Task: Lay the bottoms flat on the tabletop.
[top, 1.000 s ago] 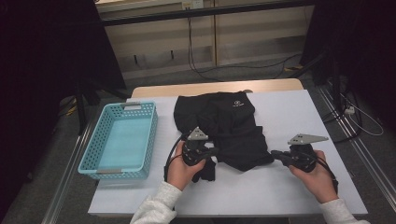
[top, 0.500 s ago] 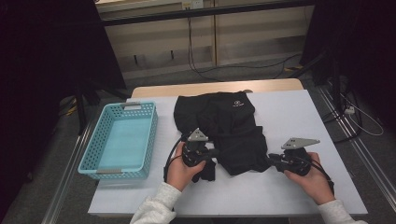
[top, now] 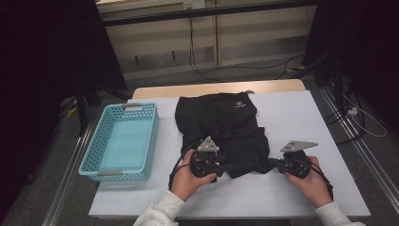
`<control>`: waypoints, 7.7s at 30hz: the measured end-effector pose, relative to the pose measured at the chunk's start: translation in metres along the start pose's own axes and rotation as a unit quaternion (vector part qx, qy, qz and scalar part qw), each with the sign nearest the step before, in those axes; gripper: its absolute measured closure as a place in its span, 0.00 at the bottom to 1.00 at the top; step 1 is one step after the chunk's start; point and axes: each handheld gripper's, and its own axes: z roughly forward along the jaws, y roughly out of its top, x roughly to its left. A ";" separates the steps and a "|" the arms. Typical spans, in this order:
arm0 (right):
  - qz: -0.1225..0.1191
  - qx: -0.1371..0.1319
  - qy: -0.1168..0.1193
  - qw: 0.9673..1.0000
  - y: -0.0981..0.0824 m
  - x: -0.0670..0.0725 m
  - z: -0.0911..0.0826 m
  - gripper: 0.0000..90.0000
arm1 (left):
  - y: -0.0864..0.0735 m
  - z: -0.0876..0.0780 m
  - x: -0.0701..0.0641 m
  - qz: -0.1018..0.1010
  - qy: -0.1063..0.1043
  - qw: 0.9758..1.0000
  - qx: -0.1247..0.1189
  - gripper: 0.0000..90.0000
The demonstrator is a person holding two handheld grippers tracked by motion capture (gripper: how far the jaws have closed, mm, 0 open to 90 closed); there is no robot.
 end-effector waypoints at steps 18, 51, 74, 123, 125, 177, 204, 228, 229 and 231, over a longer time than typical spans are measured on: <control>0.024 -0.039 -0.001 0.999 -0.002 -0.001 -0.033 1.00 | -0.010 -0.005 -0.004 -0.024 -0.014 0.999 0.035 1.00; 0.037 0.002 -0.047 0.998 -0.023 -0.005 -0.021 0.75 | -0.021 0.011 -0.010 -0.018 -0.005 0.999 0.031 0.68; 0.048 0.016 0.017 0.999 -0.035 0.002 -0.037 1.00 | -0.016 0.002 -0.022 -0.039 -0.062 0.995 0.064 0.99; 0.080 0.001 -0.033 0.996 -0.013 -0.009 -0.011 0.85 | -0.020 -0.026 -0.001 -0.040 -0.019 0.999 0.031 0.48; 0.078 0.004 -0.039 0.996 -0.012 -0.009 -0.010 0.90 | -0.020 -0.028 0.001 -0.039 -0.014 0.999 0.026 0.46; 0.108 -0.029 -0.071 0.991 0.057 -0.073 0.060 0.71 | -0.024 -0.057 0.037 -0.056 0.077 0.995 -0.016 0.29; 0.129 -0.025 -0.041 0.991 0.092 -0.099 0.094 1.00 | -0.025 -0.061 0.048 -0.073 0.090 0.993 -0.037 0.29; 0.163 -0.014 -0.085 0.983 0.068 -0.139 0.060 1.00 | -0.024 -0.053 0.044 -0.067 0.088 0.994 -0.022 0.28; 0.165 -0.013 -0.088 0.982 0.067 -0.140 0.059 1.00 | -0.024 -0.052 0.044 -0.067 0.088 0.994 -0.023 0.28; 0.168 -0.011 -0.094 0.981 0.065 -0.143 0.055 1.00 | -0.024 -0.052 0.044 -0.068 0.088 0.993 -0.024 0.28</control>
